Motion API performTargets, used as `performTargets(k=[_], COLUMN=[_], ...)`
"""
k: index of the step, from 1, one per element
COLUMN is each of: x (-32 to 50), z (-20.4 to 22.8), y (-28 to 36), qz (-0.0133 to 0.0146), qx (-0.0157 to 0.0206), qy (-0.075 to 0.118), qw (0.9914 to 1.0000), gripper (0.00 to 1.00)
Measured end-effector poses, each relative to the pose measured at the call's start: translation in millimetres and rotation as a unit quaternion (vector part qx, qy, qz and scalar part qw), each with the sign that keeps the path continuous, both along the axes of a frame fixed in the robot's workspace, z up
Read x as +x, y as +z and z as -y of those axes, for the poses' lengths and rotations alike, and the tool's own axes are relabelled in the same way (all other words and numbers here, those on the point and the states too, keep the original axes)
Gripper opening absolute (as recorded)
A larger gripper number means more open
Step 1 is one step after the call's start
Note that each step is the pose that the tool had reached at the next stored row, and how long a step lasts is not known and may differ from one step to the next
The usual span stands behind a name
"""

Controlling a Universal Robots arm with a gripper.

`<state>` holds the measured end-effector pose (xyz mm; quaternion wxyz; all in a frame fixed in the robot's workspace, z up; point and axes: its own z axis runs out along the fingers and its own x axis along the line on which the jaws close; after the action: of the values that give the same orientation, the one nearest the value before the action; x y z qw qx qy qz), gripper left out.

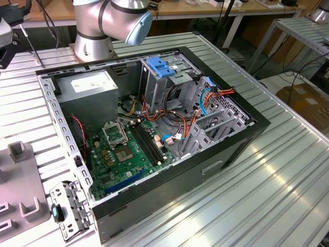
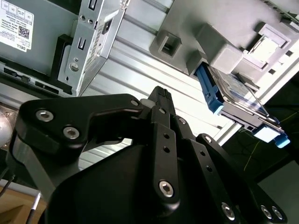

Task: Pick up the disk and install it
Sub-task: 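Reach for the disk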

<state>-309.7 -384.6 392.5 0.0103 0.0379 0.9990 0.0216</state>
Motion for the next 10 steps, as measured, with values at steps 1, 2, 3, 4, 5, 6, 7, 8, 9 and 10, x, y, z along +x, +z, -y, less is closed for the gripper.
performTargets(k=[1, 2, 3, 4, 5, 6, 7, 8, 9, 10], x=[-3.6, -5.7, -7.4, -8.9, -10.5, -12.8, -15.3, -18.3, -22.1, -25.9], z=[-0.7, -1.4, -2.2, -3.7, -5.4, -7.1, -8.0, -8.6, -8.9, -8.9], y=[0.0, 0.0, -0.1, -0.1, 0.0, -0.1, -0.1, -0.1, -0.1, -0.1], qz=[0.0, 0.0, 0.0, 0.0, 0.0, 0.0, 0.0, 0.0, 0.0, 0.0], qx=[0.0, 0.0, 0.0, 0.0, 0.0, 0.0, 0.0, 0.0, 0.0, 0.0], qy=[0.0, 0.0, 0.0, 0.0, 0.0, 0.0, 0.0, 0.0, 0.0, 0.0], qw=[1.0, 1.0, 1.0, 1.0, 1.0, 1.0, 1.0, 1.0, 1.0, 1.0], gripper=[0.11, 0.11, 0.11, 0.11, 0.11, 0.11, 0.11, 0.11, 0.11, 0.11])
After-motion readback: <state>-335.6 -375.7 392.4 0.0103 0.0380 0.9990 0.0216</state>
